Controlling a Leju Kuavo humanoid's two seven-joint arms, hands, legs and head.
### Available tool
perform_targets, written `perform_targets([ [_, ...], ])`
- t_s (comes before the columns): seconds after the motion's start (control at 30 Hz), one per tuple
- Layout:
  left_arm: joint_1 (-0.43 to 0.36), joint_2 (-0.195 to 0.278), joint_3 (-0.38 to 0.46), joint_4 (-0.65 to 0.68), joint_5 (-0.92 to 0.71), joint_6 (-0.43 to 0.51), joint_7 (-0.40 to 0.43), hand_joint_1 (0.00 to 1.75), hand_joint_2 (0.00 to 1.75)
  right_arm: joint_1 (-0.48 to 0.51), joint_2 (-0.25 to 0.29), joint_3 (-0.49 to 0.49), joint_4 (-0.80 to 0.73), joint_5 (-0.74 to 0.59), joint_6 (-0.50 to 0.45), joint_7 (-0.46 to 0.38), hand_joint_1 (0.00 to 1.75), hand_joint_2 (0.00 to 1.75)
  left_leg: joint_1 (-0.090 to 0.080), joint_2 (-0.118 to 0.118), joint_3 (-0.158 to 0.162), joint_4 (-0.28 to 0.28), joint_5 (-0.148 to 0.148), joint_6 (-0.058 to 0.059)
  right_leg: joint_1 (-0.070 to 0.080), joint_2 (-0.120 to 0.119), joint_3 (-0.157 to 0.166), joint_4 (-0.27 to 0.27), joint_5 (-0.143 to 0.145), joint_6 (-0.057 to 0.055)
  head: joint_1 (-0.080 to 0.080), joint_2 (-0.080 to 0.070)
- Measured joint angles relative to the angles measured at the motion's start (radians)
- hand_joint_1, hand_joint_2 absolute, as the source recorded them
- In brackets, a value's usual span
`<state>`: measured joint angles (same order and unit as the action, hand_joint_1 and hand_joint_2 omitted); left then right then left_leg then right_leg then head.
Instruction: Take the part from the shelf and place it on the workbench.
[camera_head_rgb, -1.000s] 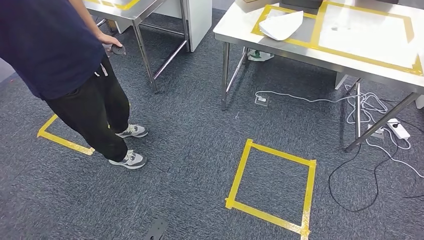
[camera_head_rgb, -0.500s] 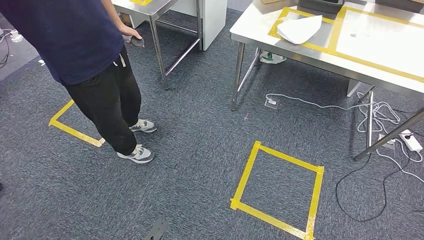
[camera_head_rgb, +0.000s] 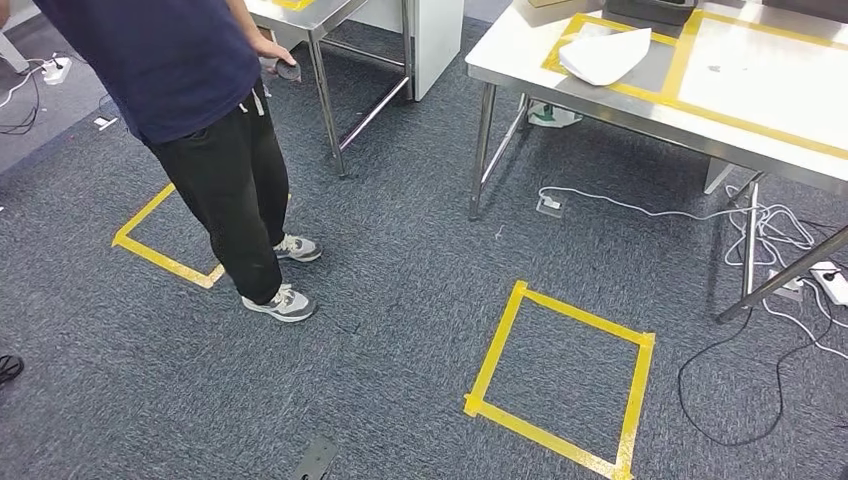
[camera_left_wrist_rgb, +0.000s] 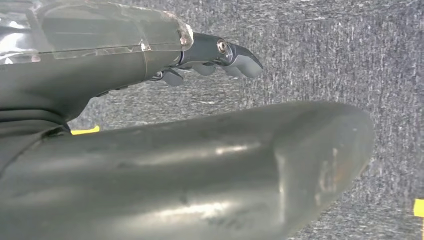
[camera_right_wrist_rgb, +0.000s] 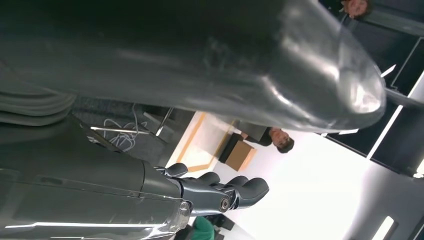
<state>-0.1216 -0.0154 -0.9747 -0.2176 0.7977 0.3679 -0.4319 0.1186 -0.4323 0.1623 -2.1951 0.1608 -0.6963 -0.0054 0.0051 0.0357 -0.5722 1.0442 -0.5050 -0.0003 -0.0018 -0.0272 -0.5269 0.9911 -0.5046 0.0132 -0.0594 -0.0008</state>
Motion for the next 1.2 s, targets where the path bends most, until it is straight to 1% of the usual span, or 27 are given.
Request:
perform_targets([
  [0.03,0.0,0.0,0.0,0.0,0.0,0.0,-0.001,0.0,0.0,-0.002,0.0,0.002,0.0,0.003,0.001,0.0,0.0,0.0,-0.002,0.003,0.002,-0.009,-0.005,0.007,0.002,-0.002,-0.003,0.003,-0.001,0.004,0.0,0.0],
  [0.1,0.0,-0.002,0.0,0.0,0.002,0.0,-0.002,0.0,0.0,-0.009,-0.002,0.006,-0.001,0.008,0.002,-0.001,0.0,0.0,-0.002,-0.004,-0.003,-0.011,-0.001,0.02,0.001,-0.006,-0.006,0.005,-0.002,0.011,0.0,0.0],
  [0.13,-0.001,-0.002,0.0,0.0,0.002,0.0,-0.003,0.0,0.0,-0.013,-0.002,0.007,-0.002,0.008,0.003,-0.001,0.0,0.0,-0.001,-0.008,-0.004,-0.012,0.002,0.026,-0.001,-0.004,-0.009,0.013,-0.01,0.016,0.001,0.0],
  [0.17,-0.002,-0.003,0.0,0.0,0.002,0.0,-0.004,0.0,0.0,-0.018,-0.004,0.009,-0.002,0.007,0.003,-0.001,0.0,0.0,0.001,-0.011,-0.005,-0.013,0.004,0.03,-0.002,0.001,-0.02,0.038,-0.03,0.021,0.002,0.0],
  [0.2,-0.004,-0.004,0.0,0.0,0.003,0.0,-0.005,0.0,0.0,-0.021,-0.006,0.011,-0.002,0.003,0.003,-0.001,0.0,0.0,0.002,-0.014,-0.005,-0.014,0.006,0.034,-0.003,0.008,-0.039,0.086,-0.061,0.026,0.003,0.0],
  [0.27,-0.006,-0.006,0.0,0.0,0.004,0.002,-0.005,0.0,0.0,-0.025,-0.009,0.013,-0.002,-0.008,0.002,-0.003,0.0,0.0,0.002,-0.018,-0.008,-0.013,0.008,0.037,-0.005,0.017,-0.098,0.222,-0.128,0.033,0.004,0.0],
  [0.3,-0.006,-0.006,0.0,0.0,0.005,0.003,-0.005,0.0,0.0,-0.026,-0.01,0.013,-0.002,-0.013,0.002,-0.004,0.0,0.0,0.001,-0.02,-0.008,-0.013,0.008,0.038,-0.005,0.018,-0.121,0.275,-0.145,0.033,0.004,0.0],
  [0.33,-0.006,-0.005,0.0,0.0,0.005,0.005,-0.004,0.0,0.0,-0.027,-0.01,0.014,-0.002,-0.016,0.002,-0.005,0.0,0.0,0.0,-0.021,-0.008,-0.013,0.009,0.038,-0.005,0.018,-0.131,0.295,-0.142,0.031,0.004,0.0],
  [0.37,-0.007,-0.005,0.0,0.0,0.005,0.007,-0.004,0.0,0.0,-0.029,-0.011,0.014,-0.002,-0.019,0.002,-0.006,0.0,0.0,-0.002,-0.022,-0.008,-0.013,0.009,0.038,-0.004,0.018,-0.122,0.275,-0.119,0.027,0.004,0.0],
  [0.43,-0.007,-0.005,0.0,0.0,0.005,0.008,-0.003,0.0,0.0,-0.032,-0.015,0.013,-0.003,-0.021,0.002,-0.006,0.0,0.0,-0.006,-0.021,-0.005,-0.013,0.009,0.038,0.0,0.01,-0.064,0.148,-0.046,0.01,0.004,0.0],
  [0.47,-0.008,-0.005,0.0,0.0,0.005,0.008,-0.002,0.0,0.0,-0.034,-0.018,0.013,-0.004,-0.021,0.002,-0.006,0.0,0.0,-0.008,-0.02,-0.004,-0.013,0.009,0.037,0.005,0.001,-0.034,0.081,-0.02,0.0,0.004,0.0],
  [0.5,-0.008,-0.006,0.0,0.0,0.005,0.008,-0.001,0.0,0.0,-0.035,-0.02,0.013,-0.006,-0.021,0.002,-0.007,0.0,0.0,-0.009,-0.018,-0.006,-0.012,0.009,0.035,0.009,-0.007,-0.013,0.034,-0.006,-0.008,0.004,0.0],
  [0.53,-0.008,-0.007,0.0,0.0,0.005,0.008,0.0,0.0,0.0,-0.036,-0.022,0.013,-0.008,-0.022,0.002,-0.007,0.0,0.0,-0.009,-0.014,-0.008,-0.012,0.01,0.032,0.013,-0.011,-0.006,0.01,-0.004,-0.013,0.003,0.0],
  [0.6,-0.007,-0.007,0.0,0.0,0.005,0.007,0.001,0.0,0.0,-0.036,-0.025,0.013,-0.01,-0.022,0.001,-0.008,0.0,0.0,-0.01,-0.002,-0.011,-0.013,0.012,0.022,0.015,-0.002,-0.005,-0.002,-0.001,-0.017,0.004,0.0],
  [0.63,-0.007,-0.007,0.0,0.0,0.005,0.007,0.001,0.0,0.0,-0.036,-0.025,0.013,-0.01,-0.023,0.001,-0.009,0.0,0.0,-0.009,-0.003,-0.011,-0.01,0.007,0.017,0.013,0.003,-0.003,-0.01,0.005,-0.019,0.003,0.0],
  [0.7,-0.008,-0.006,0.0,0.0,0.005,0.007,0.001,0.0,0.0,-0.036,-0.025,0.014,-0.011,-0.023,0.0,-0.01,0.0,0.0,-0.009,-0.02,-0.031,0.04,-0.033,0.007,0.007,0.012,0.001,-0.027,0.019,-0.023,0.0,0.0],
  [0.77,-0.007,-0.006,0.0,0.0,0.005,0.007,0.003,0.0,0.0,-0.035,-0.024,0.016,-0.011,-0.023,0.0,-0.011,0.0,0.0,-0.004,-0.037,-0.083,0.156,-0.098,-0.002,0.004,0.022,-0.002,-0.028,0.023,-0.026,-0.002,0.0],
  [0.8,-0.006,-0.005,0.0,0.001,0.005,0.007,0.005,0.0,0.0,-0.034,-0.024,0.017,-0.01,-0.023,0.0,-0.011,0.0,0.0,-0.003,-0.039,-0.107,0.209,-0.118,-0.005,0.004,0.027,-0.005,-0.026,0.024,-0.026,-0.003,0.0],
  [0.83,-0.006,-0.005,0.0,0.001,0.004,0.007,0.007,0.0,0.0,-0.032,-0.024,0.018,-0.01,-0.023,0.0,-0.012,0.0,0.0,-0.001,-0.039,-0.119,0.237,-0.122,-0.008,0.003,0.033,-0.006,-0.023,0.023,-0.026,-0.002,0.0],
  [0.87,-0.005,-0.004,0.0,0.001,0.004,0.006,0.008,0.0,0.0,-0.031,-0.024,0.02,-0.01,-0.023,0.0,-0.013,0.0,0.0,0.0,-0.039,-0.114,0.229,-0.107,-0.01,0.003,0.039,-0.007,-0.02,0.022,-0.024,-0.002,0.0],
  [0.9,-0.005,-0.004,0.0,0.001,0.003,0.006,0.009,0.0,0.0,-0.03,-0.024,0.02,-0.01,-0.023,0.0,-0.013,0.0,0.0,0.003,-0.042,-0.09,0.186,-0.076,-0.012,0.002,0.046,-0.008,-0.015,0.02,-0.022,-0.002,0.0],
  [0.97,-0.005,-0.004,0.0,0.001,0.002,0.006,0.01,0.0,0.0,-0.029,-0.024,0.021,-0.011,-0.023,-0.001,-0.014,0.0,0.0,0.01,-0.072,-0.025,0.066,-0.023,-0.012,0.001,0.058,-0.013,0.002,0.011,-0.011,-0.002,0.0],
  [1.0,-0.006,-0.003,-0.001,0.001,0.001,0.005,0.01,0.0,0.0,-0.029,-0.025,0.021,-0.011,-0.023,-0.001,-0.014,0.0,0.0,0.012,-0.086,-0.004,0.025,-0.013,-0.01,0.001,0.064,-0.018,0.01,0.007,-0.005,-0.002,0.0],
  [1.03,-0.005,-0.003,-0.001,0.001,0.001,0.005,0.011,0.0,0.0,-0.029,-0.025,0.021,-0.011,-0.023,-0.001,-0.014,0.0,0.0,0.012,-0.097,0.005,0.006,-0.013,-0.006,0.0,0.071,-0.023,0.016,0.005,0.0,-0.002,0.0],
  [1.1,-0.004,-0.003,-0.001,0.002,0.001,0.004,0.011,0.0,0.0,-0.028,-0.025,0.021,-0.012,-0.023,-0.001,-0.015,0.0,0.0,0.011,-0.089,0.005,0.004,-0.014,0.007,-0.002,0.084,-0.029,0.017,0.008,0.01,-0.001,0.0],
  [1.13,-0.004,-0.003,-0.001,0.002,0.001,0.004,0.012,0.0,0.0,-0.028,-0.025,0.021,-0.013,-0.023,-0.001,-0.015,0.0,0.0,0.011,-0.081,0.005,0.002,-0.013,0.013,-0.004,0.083,-0.033,0.02,0.005,0.016,-0.001,0.0],
  [1.2,-0.004,-0.004,-0.001,0.002,0.001,0.003,0.012,0.0,0.0,-0.029,-0.027,0.021,-0.015,-0.023,-0.001,-0.015,0.0,0.0,0.013,-0.061,0.004,-0.002,-0.009,0.024,-0.005,0.063,-0.057,0.068,-0.027,0.028,0.005,0.0],
])
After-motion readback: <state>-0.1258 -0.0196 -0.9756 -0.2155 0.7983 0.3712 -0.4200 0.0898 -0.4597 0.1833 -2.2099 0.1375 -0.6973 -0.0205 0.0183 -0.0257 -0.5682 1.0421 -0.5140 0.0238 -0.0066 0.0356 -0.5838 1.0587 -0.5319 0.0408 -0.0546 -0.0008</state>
